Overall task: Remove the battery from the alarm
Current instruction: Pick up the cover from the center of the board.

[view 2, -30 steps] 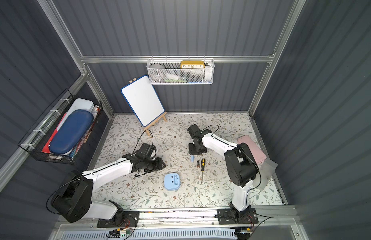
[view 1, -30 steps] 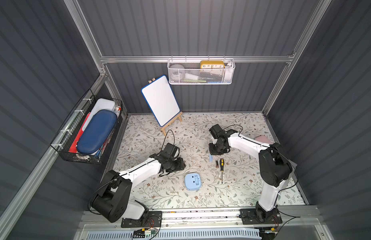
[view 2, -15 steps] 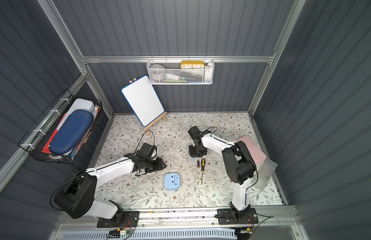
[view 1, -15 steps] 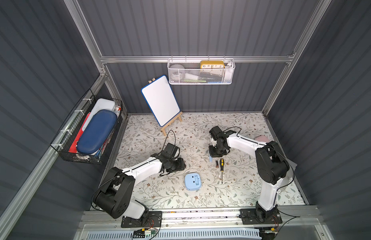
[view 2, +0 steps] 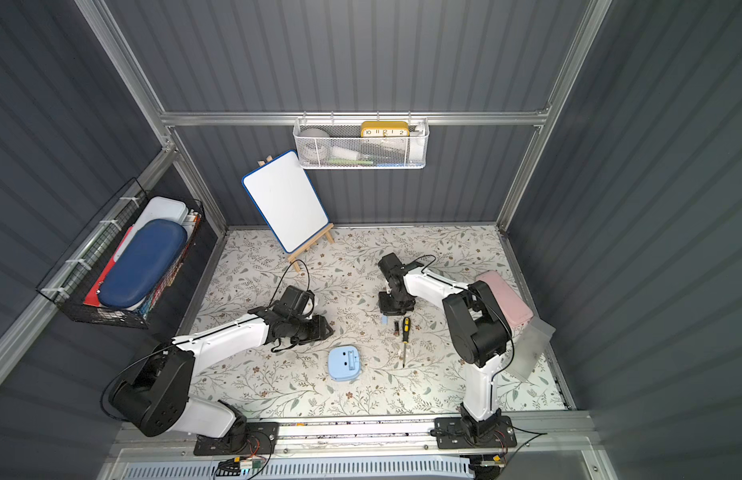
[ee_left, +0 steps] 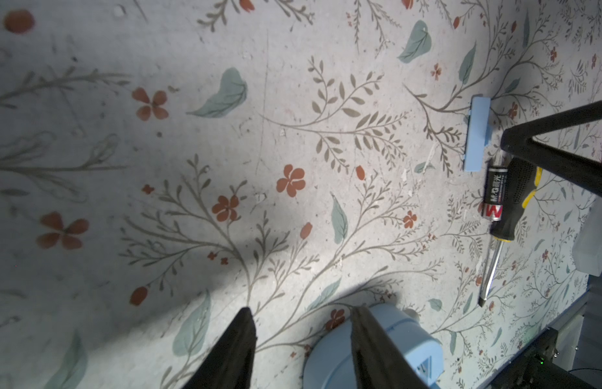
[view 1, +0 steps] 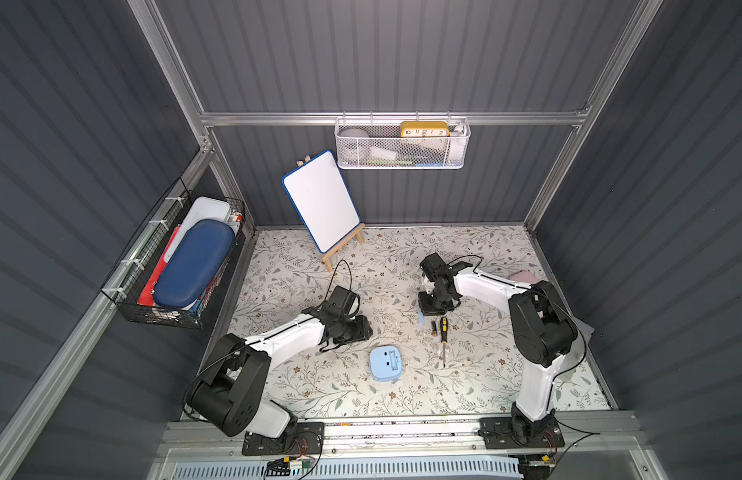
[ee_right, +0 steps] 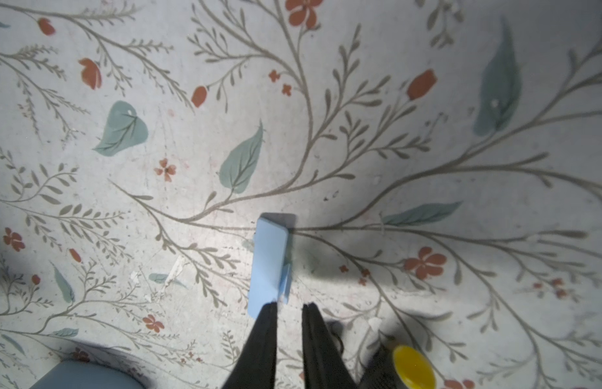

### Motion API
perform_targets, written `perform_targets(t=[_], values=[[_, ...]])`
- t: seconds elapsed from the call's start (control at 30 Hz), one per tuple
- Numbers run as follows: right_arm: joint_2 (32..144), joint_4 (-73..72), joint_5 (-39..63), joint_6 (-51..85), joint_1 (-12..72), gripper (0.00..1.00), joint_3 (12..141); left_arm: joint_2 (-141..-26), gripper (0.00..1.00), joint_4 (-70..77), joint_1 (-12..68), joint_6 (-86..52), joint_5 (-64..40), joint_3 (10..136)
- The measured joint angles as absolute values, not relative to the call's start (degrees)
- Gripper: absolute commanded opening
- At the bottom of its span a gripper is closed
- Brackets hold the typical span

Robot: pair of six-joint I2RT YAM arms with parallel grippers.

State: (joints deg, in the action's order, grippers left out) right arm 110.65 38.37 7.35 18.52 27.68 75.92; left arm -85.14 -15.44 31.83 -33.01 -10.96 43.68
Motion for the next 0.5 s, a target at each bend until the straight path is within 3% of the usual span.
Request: perform_targets(t=[0.5], values=[[111.6, 37.5, 8.6, 18.5, 27.6, 0.21, 75.7, -85.1, 0.5, -15.4, 31.8, -33.0, -11.0, 43.7]])
